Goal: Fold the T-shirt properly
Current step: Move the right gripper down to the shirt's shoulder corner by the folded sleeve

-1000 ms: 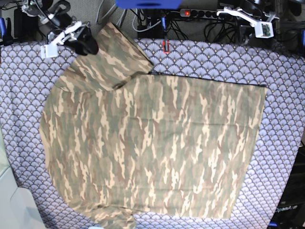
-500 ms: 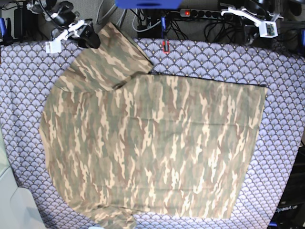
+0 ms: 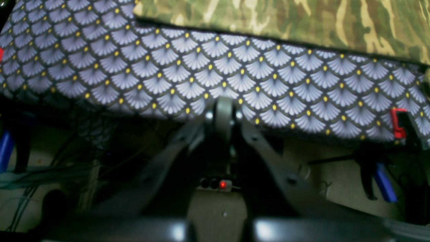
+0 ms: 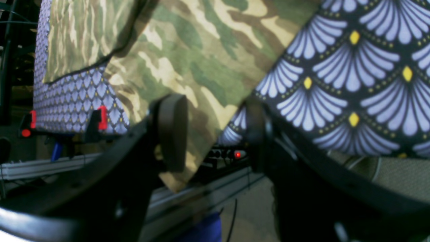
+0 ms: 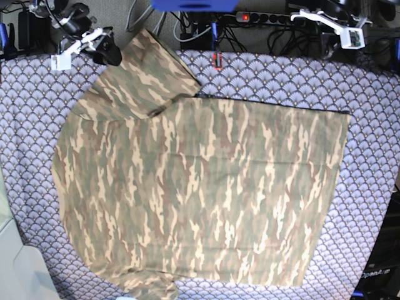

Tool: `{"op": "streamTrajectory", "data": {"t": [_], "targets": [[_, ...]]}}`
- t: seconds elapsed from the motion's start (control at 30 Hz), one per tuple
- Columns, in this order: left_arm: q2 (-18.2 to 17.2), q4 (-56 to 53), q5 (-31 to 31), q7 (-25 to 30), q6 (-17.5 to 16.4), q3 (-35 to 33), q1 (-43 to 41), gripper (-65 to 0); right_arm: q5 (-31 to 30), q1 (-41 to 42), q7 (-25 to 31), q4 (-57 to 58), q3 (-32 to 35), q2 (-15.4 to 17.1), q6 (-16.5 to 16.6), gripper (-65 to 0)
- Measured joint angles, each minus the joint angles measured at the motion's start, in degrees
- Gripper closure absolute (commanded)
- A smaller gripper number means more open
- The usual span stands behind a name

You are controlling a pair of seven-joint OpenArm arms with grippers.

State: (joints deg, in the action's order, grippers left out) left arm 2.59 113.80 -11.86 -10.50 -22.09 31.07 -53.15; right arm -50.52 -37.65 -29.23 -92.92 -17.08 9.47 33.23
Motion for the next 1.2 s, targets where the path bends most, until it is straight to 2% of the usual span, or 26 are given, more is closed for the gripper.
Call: {"op": "streamTrajectory", "data": {"t": [0.27, 0.57, 0.8, 0.97, 1.13, 1.2], "targets": [[0.0, 0.0, 0.0, 0.0, 0.0, 0.0, 0.0, 0.0, -2.5, 2.3, 1.4, 6.0, 0.0, 0.2, 2.0, -29.1], [0.0, 0.0, 0.0, 0.0, 0.0, 0.0, 0.0, 0.0, -2.3, 2.7, -1.5, 4.2, 1.4, 0.5, 1.9, -28.2], [0.0, 0.0, 0.0, 0.0, 0.0, 0.0, 0.0, 0.0, -2.0, 2.7, -1.9, 3.9, 5.1, 0.5, 1.9, -21.0], [0.0, 0.0, 0.0, 0.0, 0.0, 0.0, 0.0, 0.0, -1.8, 2.7, -2.3, 3.9, 5.4, 0.3, 1.9, -16.5], [0.0, 0.0, 0.0, 0.0, 0.0, 0.0, 0.0, 0.0, -0.8, 3.7, -3.3, 4.3, 5.3, 1.0, 1.5, -1.5], [0.0, 0.0, 0.0, 0.0, 0.4, 0.0, 0.0, 0.0, -0.7, 4.4, -3.8, 4.5, 5.3, 1.0, 1.4, 0.0]]}}
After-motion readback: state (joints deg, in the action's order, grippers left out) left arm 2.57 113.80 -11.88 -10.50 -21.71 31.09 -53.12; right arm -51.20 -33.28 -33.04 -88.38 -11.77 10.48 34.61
